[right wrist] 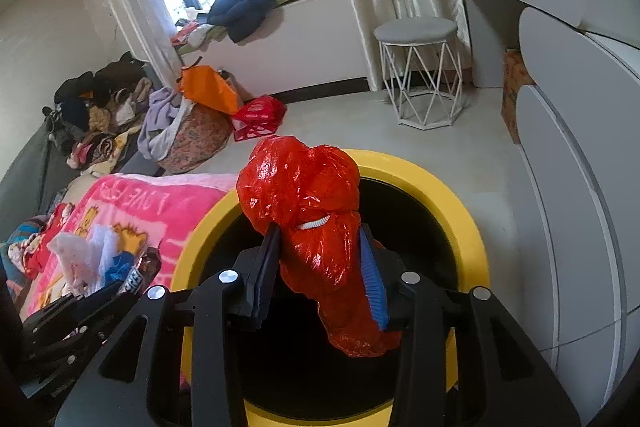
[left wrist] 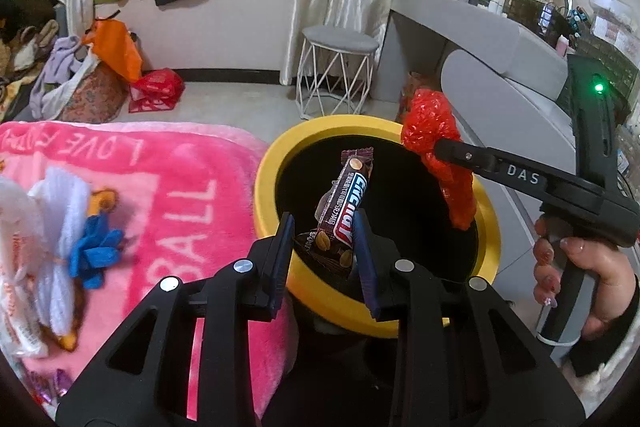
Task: Collect trash
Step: 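Carry both items over the yellow bin and open both tools to drop them, then move both open tools back over the trash on the blanket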
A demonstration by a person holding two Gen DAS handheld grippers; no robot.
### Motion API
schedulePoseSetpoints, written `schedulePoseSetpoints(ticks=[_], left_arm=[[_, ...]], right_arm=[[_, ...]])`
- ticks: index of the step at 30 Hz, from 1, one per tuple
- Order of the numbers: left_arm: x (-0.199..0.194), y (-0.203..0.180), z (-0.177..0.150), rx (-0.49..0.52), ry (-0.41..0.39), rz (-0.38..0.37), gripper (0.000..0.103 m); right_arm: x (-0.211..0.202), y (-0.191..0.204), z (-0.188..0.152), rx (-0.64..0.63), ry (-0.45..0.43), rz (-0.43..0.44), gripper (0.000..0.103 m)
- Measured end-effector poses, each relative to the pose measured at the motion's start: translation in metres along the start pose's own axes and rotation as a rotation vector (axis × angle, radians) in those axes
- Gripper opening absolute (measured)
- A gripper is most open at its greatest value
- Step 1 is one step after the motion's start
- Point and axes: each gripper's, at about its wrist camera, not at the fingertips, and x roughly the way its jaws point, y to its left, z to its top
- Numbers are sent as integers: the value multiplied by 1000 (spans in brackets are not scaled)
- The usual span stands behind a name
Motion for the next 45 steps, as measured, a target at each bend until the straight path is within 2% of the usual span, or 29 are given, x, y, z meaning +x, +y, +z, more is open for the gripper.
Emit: schedulePoseSetpoints(ticks=[4, 6, 7, 8, 9, 13, 14, 15, 24, 35, 45], left_arm=[[13, -5, 2, 3, 15, -16, 25], [17, -4, 4, -4, 15, -41, 26], [19, -3, 5, -14, 14, -60, 29], [20, -1, 6, -23, 15, -70, 43], [20, -1, 6, -27, 11, -66, 58], [12, 7, 4, -63, -16, -53, 78], [10, 9, 3, -70, -23, -41, 88], [5, 12, 2, -81, -36, -31, 92], [-32, 26, -6, -124, -107, 42, 92], [-73, 52, -15, -155, -167, 101, 92], [-103, 80, -30, -202, -203, 164, 92]], right_arm=[[2, -8, 0, 25, 5, -11, 38], [4, -12, 0, 39, 9, -16, 42], [4, -13, 0, 44, 9, -18, 48], [4, -15, -1, 55, 8, -18, 58], [4, -17, -1, 66, 2, -19, 62], [2, -17, -1, 58, -14, -49, 73], [3, -15, 0, 57, -17, -52, 75], [3, -14, 0, 54, -19, -55, 75], [-3, 12, -3, -16, -43, -39, 78], [-20, 59, -5, -111, -77, 49, 84], [-31, 104, -12, -224, -89, 105, 86]])
